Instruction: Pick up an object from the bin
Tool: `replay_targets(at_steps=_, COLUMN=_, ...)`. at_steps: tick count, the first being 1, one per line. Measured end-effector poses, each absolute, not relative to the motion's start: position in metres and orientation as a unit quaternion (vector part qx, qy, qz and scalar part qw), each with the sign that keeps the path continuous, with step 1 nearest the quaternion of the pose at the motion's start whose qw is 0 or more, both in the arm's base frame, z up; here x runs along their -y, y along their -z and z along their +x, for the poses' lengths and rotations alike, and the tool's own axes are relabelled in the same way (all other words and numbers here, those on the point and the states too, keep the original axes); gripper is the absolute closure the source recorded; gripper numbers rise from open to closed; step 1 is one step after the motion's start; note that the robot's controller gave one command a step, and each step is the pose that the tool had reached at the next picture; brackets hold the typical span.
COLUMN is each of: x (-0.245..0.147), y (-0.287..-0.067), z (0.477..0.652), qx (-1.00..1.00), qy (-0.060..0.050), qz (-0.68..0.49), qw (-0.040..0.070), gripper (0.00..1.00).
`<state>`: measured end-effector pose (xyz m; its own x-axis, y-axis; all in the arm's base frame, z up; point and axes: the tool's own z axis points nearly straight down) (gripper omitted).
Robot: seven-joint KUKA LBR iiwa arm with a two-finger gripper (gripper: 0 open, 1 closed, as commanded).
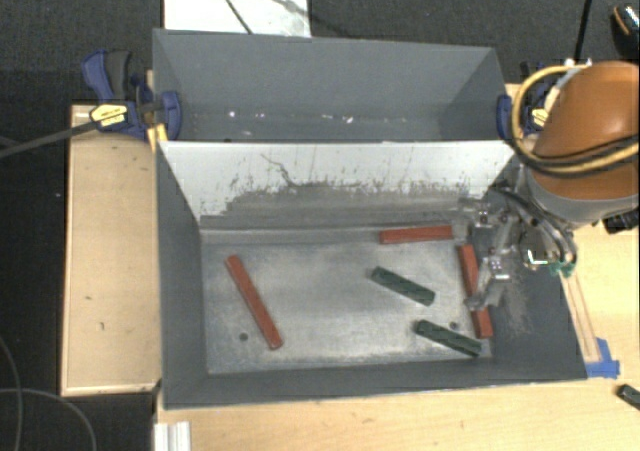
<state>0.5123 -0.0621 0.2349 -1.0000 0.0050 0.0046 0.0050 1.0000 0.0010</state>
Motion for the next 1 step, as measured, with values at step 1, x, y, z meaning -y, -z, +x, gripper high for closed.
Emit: replay_targets(at_steps=1, x=0.0798, y=-0.0818, z=0.5447, qx=0.994, qy=0.0, qz=-0.111, qw=0.002, gripper=0.0)
